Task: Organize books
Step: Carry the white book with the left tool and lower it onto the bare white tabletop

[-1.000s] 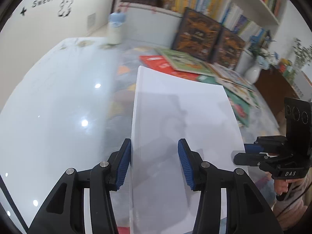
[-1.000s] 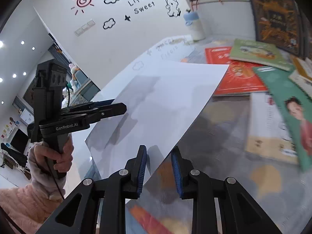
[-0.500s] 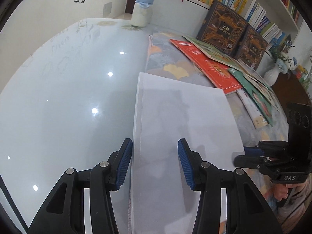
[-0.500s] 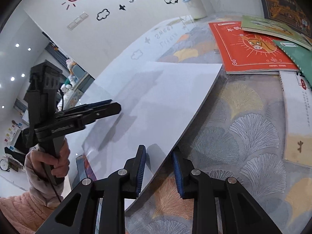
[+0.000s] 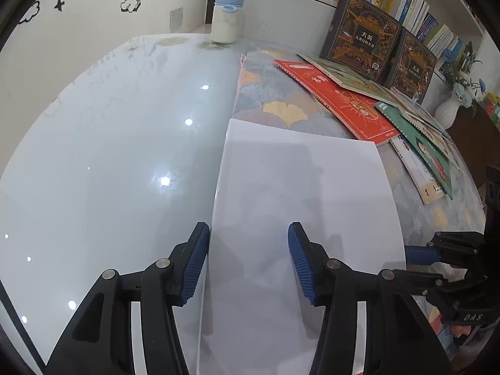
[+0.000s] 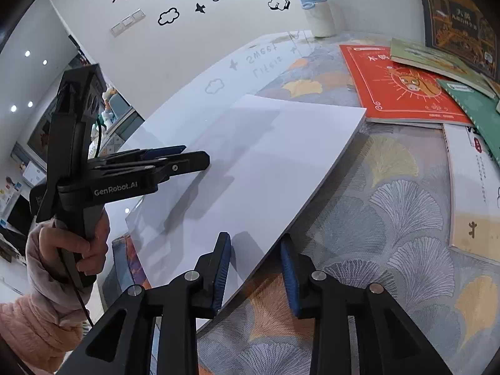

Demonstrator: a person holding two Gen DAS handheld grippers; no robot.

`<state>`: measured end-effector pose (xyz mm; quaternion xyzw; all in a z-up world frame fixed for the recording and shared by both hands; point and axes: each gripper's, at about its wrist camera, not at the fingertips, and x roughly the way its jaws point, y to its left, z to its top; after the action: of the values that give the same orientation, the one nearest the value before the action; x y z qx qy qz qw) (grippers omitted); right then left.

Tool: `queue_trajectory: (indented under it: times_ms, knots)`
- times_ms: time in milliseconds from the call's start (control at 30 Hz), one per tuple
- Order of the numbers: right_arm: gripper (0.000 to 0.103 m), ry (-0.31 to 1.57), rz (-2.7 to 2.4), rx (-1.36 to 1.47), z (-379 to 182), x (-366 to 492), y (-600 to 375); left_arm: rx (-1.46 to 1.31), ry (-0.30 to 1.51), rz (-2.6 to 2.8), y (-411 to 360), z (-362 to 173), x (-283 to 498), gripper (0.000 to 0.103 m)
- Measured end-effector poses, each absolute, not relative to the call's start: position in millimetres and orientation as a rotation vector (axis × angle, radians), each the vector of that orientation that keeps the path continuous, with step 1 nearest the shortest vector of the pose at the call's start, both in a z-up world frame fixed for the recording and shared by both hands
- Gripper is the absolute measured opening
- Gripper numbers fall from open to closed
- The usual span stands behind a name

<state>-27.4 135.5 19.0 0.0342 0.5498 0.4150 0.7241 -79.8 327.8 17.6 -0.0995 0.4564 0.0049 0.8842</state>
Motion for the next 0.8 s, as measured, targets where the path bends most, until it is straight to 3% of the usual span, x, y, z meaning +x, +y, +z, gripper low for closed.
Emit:
queue_trajectory:
  times_ms: [300, 467, 800]
  knots:
    - [0.043, 1.157, 0.893, 0.009, 22.3, -41.9, 144.1, -0.21, 0.952, 0.02, 327.9, 17.4, -74.7, 0.05]
    - [0.065, 1.162, 0.948, 0.048, 24.2, -45.2, 142.7, -0.161, 0.946, 0.074, 321.1, 22.0, -77.5, 0.052]
    - [0.068, 1.191, 0.935, 0.085, 30.4, -44.7, 133.5, -0.15, 0.923, 0.075, 307.3, 35.4, -84.7, 0.054]
